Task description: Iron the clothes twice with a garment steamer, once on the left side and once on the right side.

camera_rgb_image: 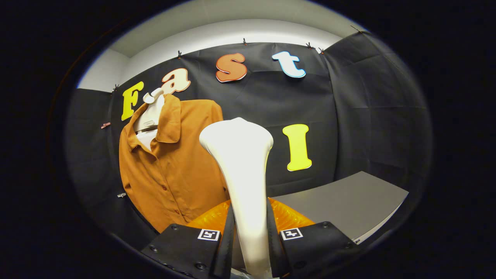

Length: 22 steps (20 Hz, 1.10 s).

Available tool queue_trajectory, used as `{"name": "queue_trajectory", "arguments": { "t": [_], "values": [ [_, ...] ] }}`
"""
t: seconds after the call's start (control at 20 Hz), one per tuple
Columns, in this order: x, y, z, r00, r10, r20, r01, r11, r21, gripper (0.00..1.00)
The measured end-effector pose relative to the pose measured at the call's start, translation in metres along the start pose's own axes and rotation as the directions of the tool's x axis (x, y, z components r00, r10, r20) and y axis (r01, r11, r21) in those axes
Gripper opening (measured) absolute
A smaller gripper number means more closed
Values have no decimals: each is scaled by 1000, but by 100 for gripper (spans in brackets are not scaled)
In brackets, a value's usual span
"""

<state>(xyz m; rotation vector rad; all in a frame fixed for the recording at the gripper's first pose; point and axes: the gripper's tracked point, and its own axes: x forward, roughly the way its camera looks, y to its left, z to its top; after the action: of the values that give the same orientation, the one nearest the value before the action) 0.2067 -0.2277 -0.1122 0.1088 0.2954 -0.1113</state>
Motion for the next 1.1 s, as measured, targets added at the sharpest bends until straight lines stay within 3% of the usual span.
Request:
{"name": "queue_trajectory", "arguments": {
  "t": [0.4, 0.85, 1.1],
  "values": [
    [13, 96, -23, 999, -45, -19, 45, 999, -7, 42],
    [40, 126, -48, 989, -132, -69, 130, 991, -39, 42],
    [59, 121, -82, 969, -182, -166, 176, 983, -52, 42]
  ]
}}
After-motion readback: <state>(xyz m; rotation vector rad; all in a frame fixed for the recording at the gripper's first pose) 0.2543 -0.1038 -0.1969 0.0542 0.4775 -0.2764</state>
